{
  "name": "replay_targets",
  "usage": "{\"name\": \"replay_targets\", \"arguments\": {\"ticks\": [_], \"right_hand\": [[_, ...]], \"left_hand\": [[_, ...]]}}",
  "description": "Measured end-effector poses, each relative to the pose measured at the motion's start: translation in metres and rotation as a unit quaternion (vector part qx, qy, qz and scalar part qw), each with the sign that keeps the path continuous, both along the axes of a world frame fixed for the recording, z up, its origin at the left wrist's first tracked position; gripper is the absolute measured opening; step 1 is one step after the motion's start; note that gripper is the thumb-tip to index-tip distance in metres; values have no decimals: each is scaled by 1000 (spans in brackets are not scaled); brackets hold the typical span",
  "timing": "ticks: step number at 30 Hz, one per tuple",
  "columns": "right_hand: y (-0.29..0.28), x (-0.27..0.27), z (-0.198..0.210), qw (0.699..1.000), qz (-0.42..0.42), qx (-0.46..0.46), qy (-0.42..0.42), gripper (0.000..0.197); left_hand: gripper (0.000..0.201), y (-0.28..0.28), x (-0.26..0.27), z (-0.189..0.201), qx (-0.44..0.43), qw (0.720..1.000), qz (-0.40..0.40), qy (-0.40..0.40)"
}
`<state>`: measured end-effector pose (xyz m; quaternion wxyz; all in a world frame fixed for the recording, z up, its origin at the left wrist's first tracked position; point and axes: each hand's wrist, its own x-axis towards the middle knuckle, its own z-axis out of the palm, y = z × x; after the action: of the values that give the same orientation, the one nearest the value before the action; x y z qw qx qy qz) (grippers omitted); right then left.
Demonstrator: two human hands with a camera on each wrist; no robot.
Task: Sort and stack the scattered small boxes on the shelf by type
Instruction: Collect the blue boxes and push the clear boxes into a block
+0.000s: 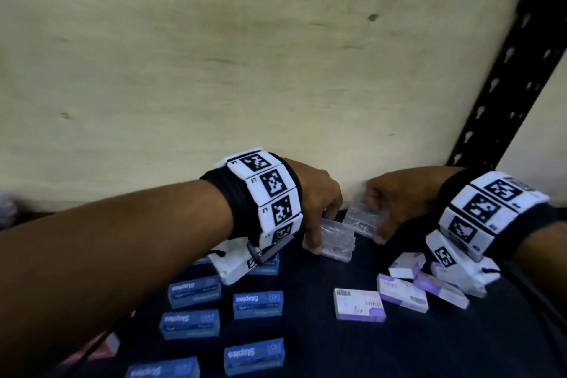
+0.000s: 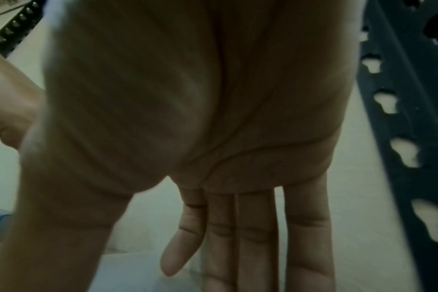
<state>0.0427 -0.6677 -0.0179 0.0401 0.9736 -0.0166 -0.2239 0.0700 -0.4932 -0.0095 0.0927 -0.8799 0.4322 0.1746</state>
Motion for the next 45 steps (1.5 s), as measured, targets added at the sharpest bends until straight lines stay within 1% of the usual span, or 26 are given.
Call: {"name": "replay_targets", "arguments": {"ticks": [6,10,13,15,18,20,23,25,29,33,37,39,41,45], "right_hand": [[2,-1,0,1000,-9,-5,12,58],[7,-14,16,1000,-13,-4,-5,52],[14,-28,33,998,-38,47,-32,43],[24,-37,43,993,-58,87,-59,40],[45,-47,51,984,-73,142,-84,39],[66,-55,55,981,-52,166,-84,39],[99,-65,54,973,-11,214,-87,35],[128,-70,51,968,40,227,-97,38],[189,-80,47,956,136,239,-102,47],[253,-94,46,943,202,254,-76,41],[311,-104,40,930,267,246,-52,29],[332,-108,36,928,293,220,-61,23],[353,-113,29,926,310,207,-56,17],[383,-120,12,921,321,222,-17,17]], "left_hand": [[48,2,-2,2,-19,1000,14,0],[53,25,-9,26,-46,998,33,18],[52,57,-16,46,-73,994,70,44],[45,84,-24,57,-105,986,108,76],[31,129,-40,66,-175,963,169,119],[26,164,-53,68,-216,945,204,134],[21,216,-71,67,-254,924,241,154],[21,249,-84,64,-274,913,261,153],[33,306,-109,59,-304,896,297,125],[49,359,-141,51,-327,887,310,99],[48,406,-167,37,-358,869,335,66],[48,422,-176,27,-360,863,350,66],[43,439,-185,17,-351,857,371,69],[39,467,-196,-2,-310,854,406,92]]}}
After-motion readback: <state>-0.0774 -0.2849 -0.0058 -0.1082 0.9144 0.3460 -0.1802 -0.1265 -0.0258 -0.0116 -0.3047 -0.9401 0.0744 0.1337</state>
